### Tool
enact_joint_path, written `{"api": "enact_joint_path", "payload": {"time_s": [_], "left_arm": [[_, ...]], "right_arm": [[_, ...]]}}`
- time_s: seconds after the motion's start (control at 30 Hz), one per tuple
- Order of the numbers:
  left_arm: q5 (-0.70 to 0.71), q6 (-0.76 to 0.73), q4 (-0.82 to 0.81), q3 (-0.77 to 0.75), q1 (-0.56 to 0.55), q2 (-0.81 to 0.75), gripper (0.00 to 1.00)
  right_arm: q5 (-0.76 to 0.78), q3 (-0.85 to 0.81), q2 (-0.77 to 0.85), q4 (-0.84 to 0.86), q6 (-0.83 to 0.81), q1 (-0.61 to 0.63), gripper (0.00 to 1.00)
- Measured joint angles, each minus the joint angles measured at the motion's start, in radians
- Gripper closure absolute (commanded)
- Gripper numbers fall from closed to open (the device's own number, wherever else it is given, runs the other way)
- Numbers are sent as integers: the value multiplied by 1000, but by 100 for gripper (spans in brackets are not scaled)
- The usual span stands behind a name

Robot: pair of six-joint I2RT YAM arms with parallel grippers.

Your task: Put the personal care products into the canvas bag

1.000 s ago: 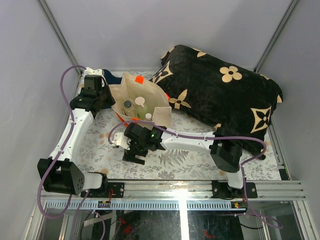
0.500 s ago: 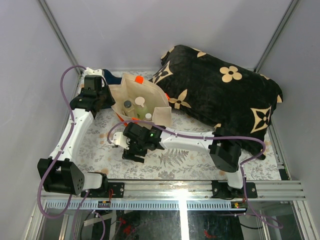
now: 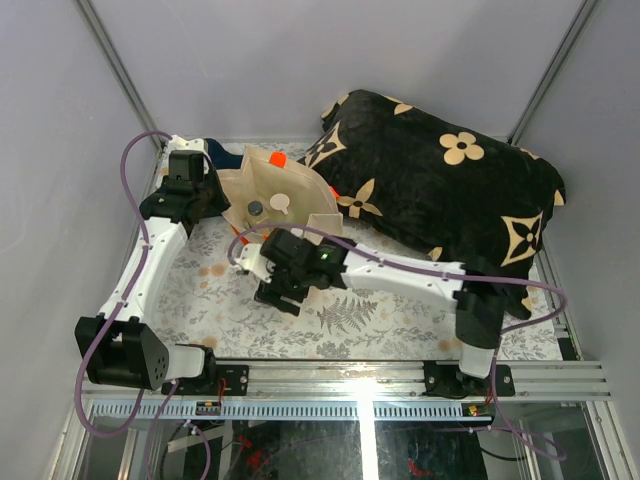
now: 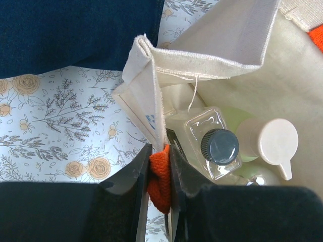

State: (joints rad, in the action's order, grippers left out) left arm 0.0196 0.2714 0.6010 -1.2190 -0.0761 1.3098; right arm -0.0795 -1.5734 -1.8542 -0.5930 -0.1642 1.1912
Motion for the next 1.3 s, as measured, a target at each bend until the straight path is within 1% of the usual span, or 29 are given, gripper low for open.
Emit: {"api": "enact_joint_path", "payload": {"time_s": [0.13, 0.3, 0.53, 0.67, 0.8, 1.0, 1.17, 1.3], "left_arm": [[0, 0, 0, 0, 0, 0, 100], [1, 0, -3, 0, 0, 6, 100], [3, 0, -3, 0, 0, 6, 100], [3, 0, -6, 0, 0, 8, 100], [2, 0, -14, 0, 0, 14, 100], [-7, 0, -24, 0, 0, 16, 100], [-16, 0, -32, 0, 0, 23, 100], [-19, 0, -34, 0, 0, 23, 100]], "right_arm": [[26, -42, 100, -52, 25, -29, 100], [34, -115, 196, -54, 54, -64, 100], [46, -174, 264, -44, 71, -82, 100], [92, -176, 285, -14, 61, -85, 100], [151, -176, 291, 58, 20, -100, 100], [225, -196, 276, 184, -99, -138, 100], [206, -240, 225, 280, -142, -225, 100], [163, -315, 139, 318, -143, -306, 100]]}}
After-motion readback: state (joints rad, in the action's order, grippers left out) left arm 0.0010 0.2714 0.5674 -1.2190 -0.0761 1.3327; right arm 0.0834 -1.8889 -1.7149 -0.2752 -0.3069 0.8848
